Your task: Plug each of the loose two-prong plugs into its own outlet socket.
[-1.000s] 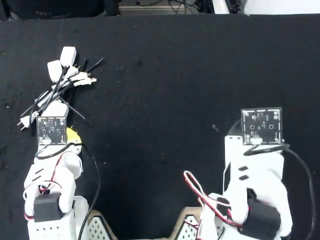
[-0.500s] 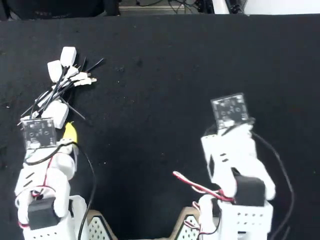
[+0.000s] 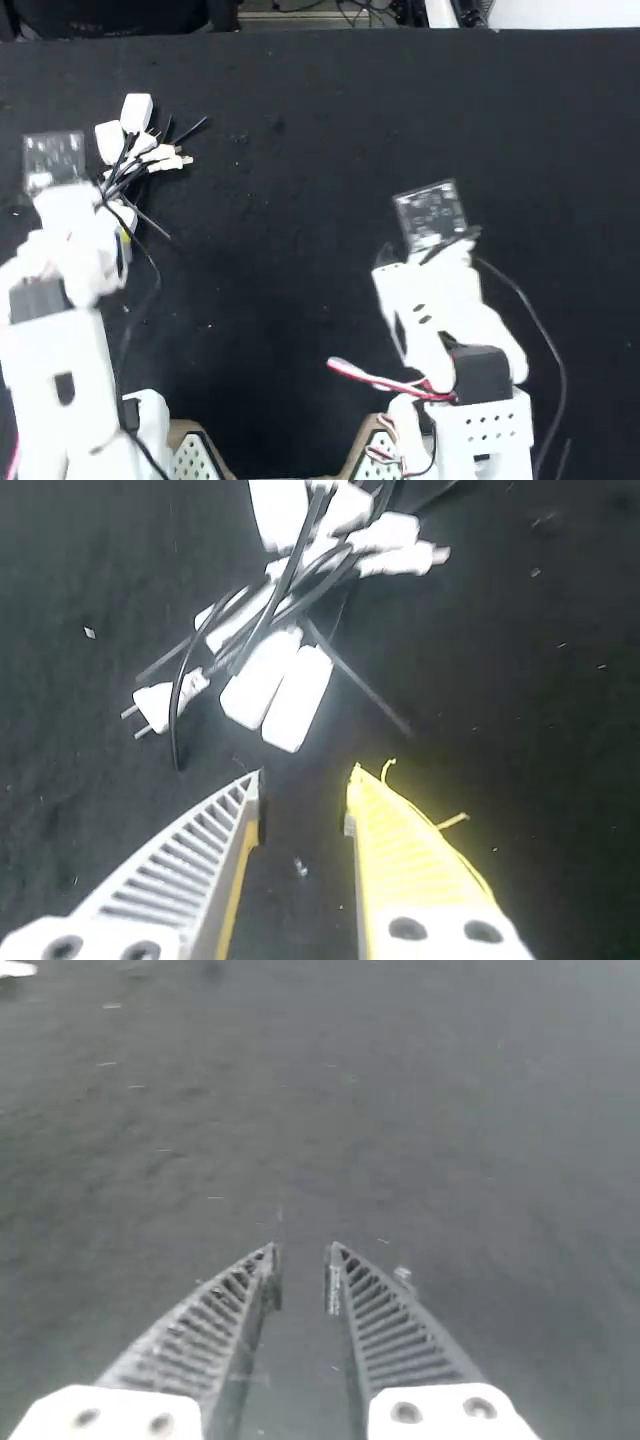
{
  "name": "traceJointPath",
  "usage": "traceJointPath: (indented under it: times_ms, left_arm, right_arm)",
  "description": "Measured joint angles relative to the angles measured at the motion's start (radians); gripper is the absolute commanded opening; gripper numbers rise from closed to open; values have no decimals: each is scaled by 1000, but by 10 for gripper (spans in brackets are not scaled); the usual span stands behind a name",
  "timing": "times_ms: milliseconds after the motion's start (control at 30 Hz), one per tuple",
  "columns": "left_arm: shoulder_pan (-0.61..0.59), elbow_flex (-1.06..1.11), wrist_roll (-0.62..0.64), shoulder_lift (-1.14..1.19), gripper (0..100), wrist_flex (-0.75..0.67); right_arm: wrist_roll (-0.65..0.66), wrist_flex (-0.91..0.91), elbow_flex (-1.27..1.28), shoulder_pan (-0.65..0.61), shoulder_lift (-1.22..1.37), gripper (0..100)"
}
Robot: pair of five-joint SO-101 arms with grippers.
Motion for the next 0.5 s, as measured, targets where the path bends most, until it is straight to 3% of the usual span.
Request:
traceJointPath:
  times_ms: [200, 400, 500]
  left_arm:
    - [-38, -181, 0, 387, 223, 0]
    - [-43, -376, -21, 657, 225, 0]
    - [-43, -491, -101, 764, 223, 0]
  right_arm:
    - [-77, -152, 29, -163, 186, 82]
    - [-87, -264, 38, -196, 410, 80]
    - [-91, -278, 66, -199, 456, 80]
